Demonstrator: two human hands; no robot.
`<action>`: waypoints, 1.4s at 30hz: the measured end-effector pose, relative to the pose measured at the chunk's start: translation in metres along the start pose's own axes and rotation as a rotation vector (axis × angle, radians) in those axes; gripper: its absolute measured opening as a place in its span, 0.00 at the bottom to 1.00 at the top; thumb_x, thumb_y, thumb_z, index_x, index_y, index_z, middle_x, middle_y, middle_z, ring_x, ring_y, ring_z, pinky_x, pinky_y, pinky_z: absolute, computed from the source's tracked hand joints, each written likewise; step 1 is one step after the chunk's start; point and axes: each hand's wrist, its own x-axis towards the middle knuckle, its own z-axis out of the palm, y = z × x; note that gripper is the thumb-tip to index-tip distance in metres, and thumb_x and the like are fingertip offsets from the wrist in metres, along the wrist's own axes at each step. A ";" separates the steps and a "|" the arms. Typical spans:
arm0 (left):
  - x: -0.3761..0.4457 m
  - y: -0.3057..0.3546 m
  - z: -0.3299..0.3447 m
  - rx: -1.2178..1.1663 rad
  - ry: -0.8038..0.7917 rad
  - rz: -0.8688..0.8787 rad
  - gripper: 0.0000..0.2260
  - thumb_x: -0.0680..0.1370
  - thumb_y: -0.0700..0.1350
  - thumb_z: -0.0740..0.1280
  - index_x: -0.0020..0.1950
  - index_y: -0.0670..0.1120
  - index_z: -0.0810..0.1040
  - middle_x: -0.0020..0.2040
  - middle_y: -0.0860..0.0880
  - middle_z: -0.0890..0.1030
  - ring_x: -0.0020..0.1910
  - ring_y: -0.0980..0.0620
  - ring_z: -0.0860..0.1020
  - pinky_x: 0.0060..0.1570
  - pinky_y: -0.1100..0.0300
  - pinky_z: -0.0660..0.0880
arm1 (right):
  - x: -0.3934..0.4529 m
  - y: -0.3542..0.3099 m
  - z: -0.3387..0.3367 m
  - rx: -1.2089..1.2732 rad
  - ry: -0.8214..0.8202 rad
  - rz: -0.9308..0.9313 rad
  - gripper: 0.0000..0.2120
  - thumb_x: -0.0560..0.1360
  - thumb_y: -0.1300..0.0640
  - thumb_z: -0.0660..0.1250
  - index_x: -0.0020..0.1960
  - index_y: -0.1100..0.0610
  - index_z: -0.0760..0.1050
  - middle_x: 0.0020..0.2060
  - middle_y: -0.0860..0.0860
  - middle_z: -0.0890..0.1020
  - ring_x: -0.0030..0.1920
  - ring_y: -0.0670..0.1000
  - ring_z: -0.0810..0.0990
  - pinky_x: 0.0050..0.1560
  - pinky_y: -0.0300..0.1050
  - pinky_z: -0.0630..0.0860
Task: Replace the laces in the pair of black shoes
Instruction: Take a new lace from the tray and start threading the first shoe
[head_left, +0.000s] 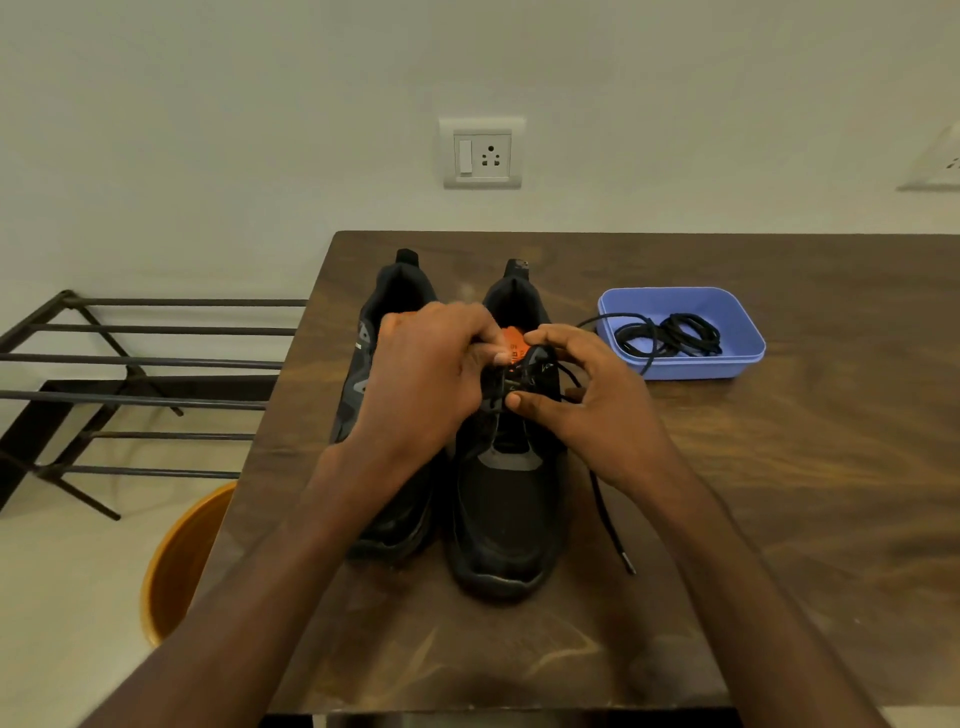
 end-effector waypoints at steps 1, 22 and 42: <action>0.002 0.003 -0.001 -0.227 0.053 -0.139 0.05 0.81 0.39 0.68 0.47 0.46 0.80 0.41 0.52 0.83 0.42 0.55 0.81 0.44 0.55 0.78 | 0.000 0.001 0.000 0.001 -0.001 -0.001 0.29 0.69 0.54 0.82 0.68 0.48 0.76 0.65 0.39 0.77 0.64 0.37 0.75 0.61 0.31 0.73; 0.011 -0.005 -0.023 -0.733 0.147 -0.421 0.05 0.87 0.41 0.60 0.56 0.41 0.73 0.45 0.47 0.83 0.34 0.54 0.78 0.30 0.64 0.70 | 0.000 0.001 0.001 -0.064 -0.009 -0.017 0.29 0.70 0.51 0.81 0.68 0.45 0.76 0.66 0.38 0.77 0.66 0.37 0.75 0.65 0.33 0.70; 0.000 -0.017 -0.004 0.155 -0.156 0.138 0.06 0.77 0.47 0.73 0.52 0.57 0.83 0.54 0.55 0.77 0.57 0.53 0.73 0.62 0.47 0.64 | 0.000 0.000 0.002 -0.081 -0.003 -0.033 0.29 0.70 0.50 0.80 0.69 0.45 0.76 0.65 0.38 0.78 0.66 0.38 0.75 0.66 0.39 0.73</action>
